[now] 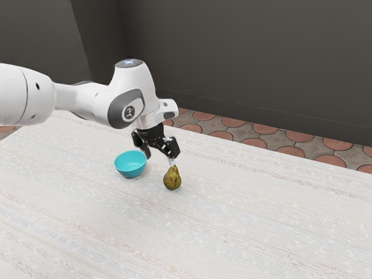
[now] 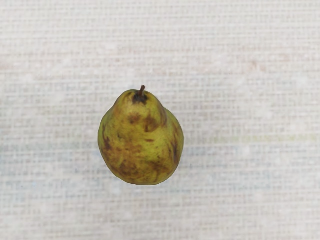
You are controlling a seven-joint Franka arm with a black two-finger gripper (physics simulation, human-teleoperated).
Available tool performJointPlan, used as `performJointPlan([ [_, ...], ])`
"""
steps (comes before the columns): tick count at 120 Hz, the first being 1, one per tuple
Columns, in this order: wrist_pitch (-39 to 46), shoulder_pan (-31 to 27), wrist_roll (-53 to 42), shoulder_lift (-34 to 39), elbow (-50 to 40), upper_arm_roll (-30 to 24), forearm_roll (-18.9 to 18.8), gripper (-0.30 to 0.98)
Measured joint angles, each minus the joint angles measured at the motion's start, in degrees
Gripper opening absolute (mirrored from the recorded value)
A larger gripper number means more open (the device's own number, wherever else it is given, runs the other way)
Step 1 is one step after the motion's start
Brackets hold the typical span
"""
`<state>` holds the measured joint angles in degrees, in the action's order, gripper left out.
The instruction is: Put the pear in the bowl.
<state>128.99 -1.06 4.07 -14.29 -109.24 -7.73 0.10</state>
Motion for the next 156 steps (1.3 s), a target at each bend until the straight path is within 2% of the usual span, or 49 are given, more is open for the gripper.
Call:
performJointPlan([
  [31, 2.8, 0.3, 0.0, -7.1, 2.8, -0.1, -0.1, 0.69],
  [93, 4.1, -0.3, -0.2, -15.7, 9.1, 0.2, -1.1, 0.69],
  [143, 4.1, -0.3, -0.3, -19.5, 11.4, 0.2, -1.4, 0.69],
  [156, 4.0, -0.3, -0.3, -19.8, 11.6, 0.2, -1.3, 0.64],
])
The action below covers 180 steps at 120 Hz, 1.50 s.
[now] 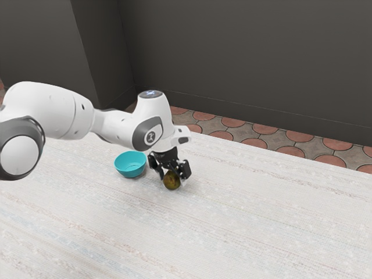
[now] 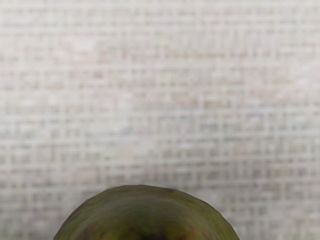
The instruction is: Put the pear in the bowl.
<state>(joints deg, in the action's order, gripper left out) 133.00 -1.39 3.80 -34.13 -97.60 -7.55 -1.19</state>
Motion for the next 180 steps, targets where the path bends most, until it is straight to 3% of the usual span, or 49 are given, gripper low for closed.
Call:
performJointPlan([
  [26, -0.2, -0.1, 0.1, -0.1, 0.5, 0.0, 0.2, 0.48],
  [64, -1.3, -0.6, 0.4, 0.6, 1.7, 0.1, 0.1, 0.38],
  [111, -9.0, -10.1, 1.4, 9.5, 2.2, 0.0, -2.5, 0.26],
  [133, -12.1, -12.9, 1.5, 8.7, 3.8, 0.1, -3.8, 0.32],
  [180, -15.7, -13.3, 1.3, 2.6, 9.5, 0.1, -4.0, 0.35],
])
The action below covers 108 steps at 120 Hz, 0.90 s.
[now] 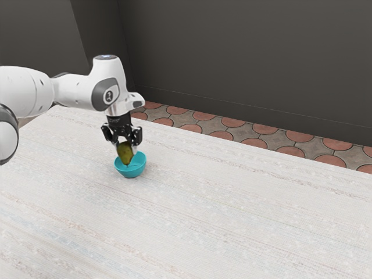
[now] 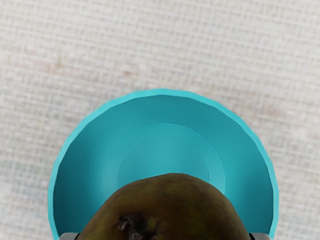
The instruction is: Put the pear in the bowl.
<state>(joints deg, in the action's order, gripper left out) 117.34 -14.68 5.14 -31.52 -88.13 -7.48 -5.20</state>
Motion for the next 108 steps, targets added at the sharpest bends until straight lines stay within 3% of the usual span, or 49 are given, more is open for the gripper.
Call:
performJointPlan([
  [26, -1.4, 0.1, -0.3, -0.8, 0.7, 0.0, 0.4, 0.54],
  [48, -2.7, 0.0, -0.7, 0.2, 0.7, -1.2, 0.5, 0.62],
  [77, -11.7, 0.6, -1.7, 15.8, -0.2, -7.1, 0.8, 0.67],
  [97, -19.3, 18.3, -2.1, 30.1, -3.4, 8.0, 2.9, 0.68],
  [108, -22.6, 22.9, -2.1, 33.1, -4.2, 10.6, 3.9, 0.68],
])
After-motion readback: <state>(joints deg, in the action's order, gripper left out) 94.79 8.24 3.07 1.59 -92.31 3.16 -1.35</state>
